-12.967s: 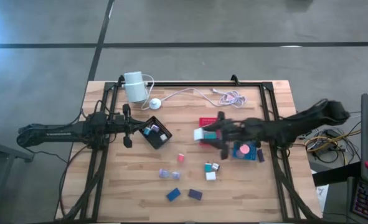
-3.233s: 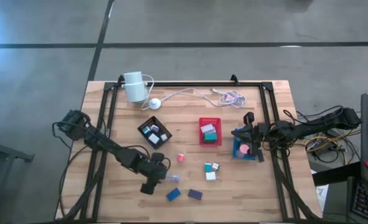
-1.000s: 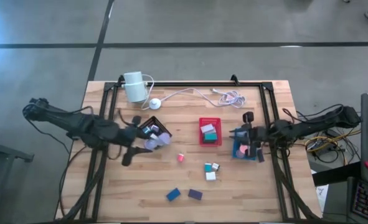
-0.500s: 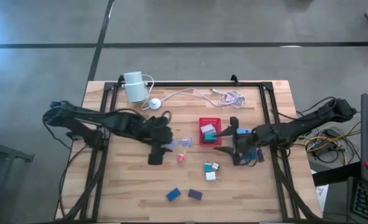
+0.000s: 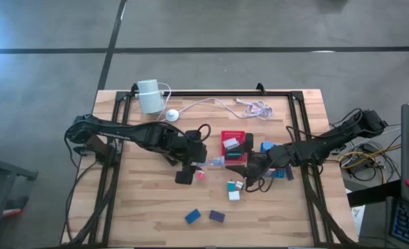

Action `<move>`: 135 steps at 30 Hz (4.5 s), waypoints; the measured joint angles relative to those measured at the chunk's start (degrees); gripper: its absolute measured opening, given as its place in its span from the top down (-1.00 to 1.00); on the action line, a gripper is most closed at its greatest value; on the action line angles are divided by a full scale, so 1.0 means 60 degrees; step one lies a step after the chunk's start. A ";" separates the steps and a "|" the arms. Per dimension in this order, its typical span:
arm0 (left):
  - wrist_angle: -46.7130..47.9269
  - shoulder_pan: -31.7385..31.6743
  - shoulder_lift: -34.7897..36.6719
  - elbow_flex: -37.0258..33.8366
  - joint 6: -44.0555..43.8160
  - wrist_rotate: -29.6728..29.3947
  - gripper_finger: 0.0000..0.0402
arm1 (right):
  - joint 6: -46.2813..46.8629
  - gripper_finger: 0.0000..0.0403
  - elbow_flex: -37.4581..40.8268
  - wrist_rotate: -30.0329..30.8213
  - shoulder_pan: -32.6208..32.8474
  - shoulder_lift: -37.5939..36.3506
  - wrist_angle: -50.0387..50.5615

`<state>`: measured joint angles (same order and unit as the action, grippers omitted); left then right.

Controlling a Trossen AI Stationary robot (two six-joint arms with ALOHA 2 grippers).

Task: Pick & Place Office items
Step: Put the purple hourglass into the blue bin

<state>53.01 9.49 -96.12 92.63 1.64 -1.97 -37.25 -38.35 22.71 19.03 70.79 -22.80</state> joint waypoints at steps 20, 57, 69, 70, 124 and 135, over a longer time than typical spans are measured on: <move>-0.0319 -0.0535 -0.0080 0.0012 0.0165 0.0422 0.02 | -0.0211 -0.50 -0.0095 0.0005 0.0018 0.0247 -0.0363; -0.0324 -0.0582 -0.0400 0.0482 0.0301 0.0619 0.02 | -0.0222 -0.44 -0.0070 0.0144 0.0018 0.0276 -0.0519; -0.0321 -0.0582 -0.0404 0.0472 0.0265 0.0616 0.02 | 0.0181 -0.08 -0.0070 0.0206 -0.0050 0.0276 -0.0552; -0.0314 -0.0582 -0.0403 0.0471 0.0265 0.0618 0.02 | 0.0231 -0.03 -0.0071 0.0206 -0.0076 0.0276 -0.0546; -1.2441 -0.1449 0.9798 -1.3335 0.1271 0.0517 0.94 | 0.7067 0.03 -0.3810 0.3486 0.1717 -0.0326 1.0510; -1.2694 -0.1642 1.1198 -1.3881 0.1911 0.0371 0.92 | 1.2953 0.03 -0.8798 -0.0625 0.2495 0.2010 1.8633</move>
<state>-23.15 -0.36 -28.93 9.34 13.10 0.25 40.47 -91.13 18.96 34.00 82.85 89.00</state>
